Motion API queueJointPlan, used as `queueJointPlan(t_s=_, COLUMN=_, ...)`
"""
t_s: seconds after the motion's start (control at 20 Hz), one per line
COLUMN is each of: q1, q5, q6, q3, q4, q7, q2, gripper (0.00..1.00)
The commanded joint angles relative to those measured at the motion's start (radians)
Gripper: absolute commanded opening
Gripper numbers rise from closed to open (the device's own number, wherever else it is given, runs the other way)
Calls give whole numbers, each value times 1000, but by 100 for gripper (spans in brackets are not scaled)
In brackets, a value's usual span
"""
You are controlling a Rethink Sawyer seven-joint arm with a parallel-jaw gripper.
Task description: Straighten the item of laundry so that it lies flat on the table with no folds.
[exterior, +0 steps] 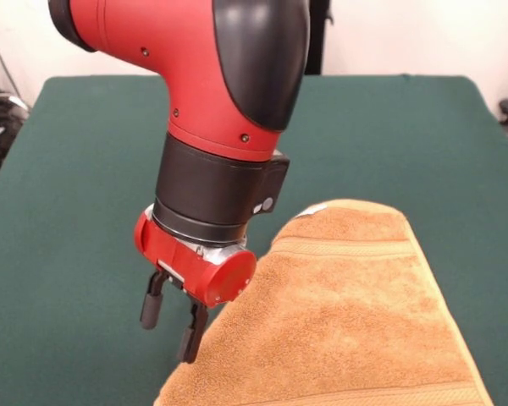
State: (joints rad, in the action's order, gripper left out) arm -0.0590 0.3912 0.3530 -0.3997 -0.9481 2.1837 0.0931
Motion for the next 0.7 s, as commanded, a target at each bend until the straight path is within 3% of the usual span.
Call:
queueJointPlan(t_s=0.05, q1=-134, q5=-2, q6=616, q3=240, q4=116, q7=-80, q2=-1, gripper=100)
queueJointPlan(t_s=0.35, q1=-121, q5=-6, q6=560, q3=244, q4=182, q7=-27, q2=-76, gripper=100)
queueJointPlan(t_s=0.7, q1=-111, q5=-31, q6=467, q3=258, q4=172, q7=3, q2=-101, gripper=100)
